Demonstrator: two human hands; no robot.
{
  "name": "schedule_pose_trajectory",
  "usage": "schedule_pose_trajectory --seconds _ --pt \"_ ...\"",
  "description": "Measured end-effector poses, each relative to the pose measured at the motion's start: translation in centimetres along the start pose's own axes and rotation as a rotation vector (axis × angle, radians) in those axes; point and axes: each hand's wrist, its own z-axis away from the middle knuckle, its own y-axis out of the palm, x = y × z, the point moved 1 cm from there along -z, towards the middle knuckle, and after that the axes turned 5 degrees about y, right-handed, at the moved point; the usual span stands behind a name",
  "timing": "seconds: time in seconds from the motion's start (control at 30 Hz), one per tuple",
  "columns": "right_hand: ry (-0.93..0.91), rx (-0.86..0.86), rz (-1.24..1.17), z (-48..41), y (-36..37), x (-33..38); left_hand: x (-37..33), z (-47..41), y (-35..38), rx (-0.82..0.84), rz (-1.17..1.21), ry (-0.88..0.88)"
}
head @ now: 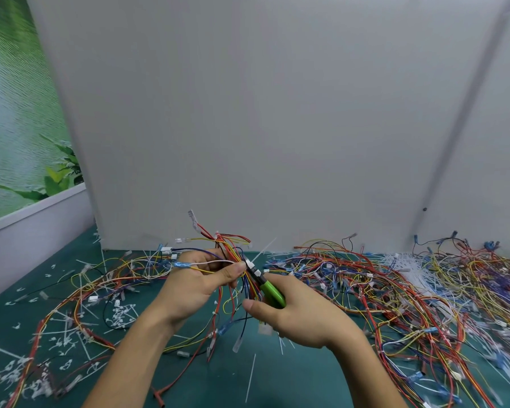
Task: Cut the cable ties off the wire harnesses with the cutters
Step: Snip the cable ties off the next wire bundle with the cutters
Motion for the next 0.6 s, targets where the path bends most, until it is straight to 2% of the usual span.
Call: schedule_pose_trajectory --seconds 0.13,0.43,0.6 --pt "-0.016 -0.049 0.000 -0.11 0.03 -0.25 -0.19 0.07 -0.01 -0.002 0.017 -0.001" --pt "0.015 0.004 -0.071 -0.11 0.08 -0.07 -0.07 0.04 0.02 -0.012 0.009 -0.019" --pt "0.011 -0.046 -0.085 -0.45 0.34 -0.42 -0.17 0.08 -0.12 -0.004 0.015 -0.017"
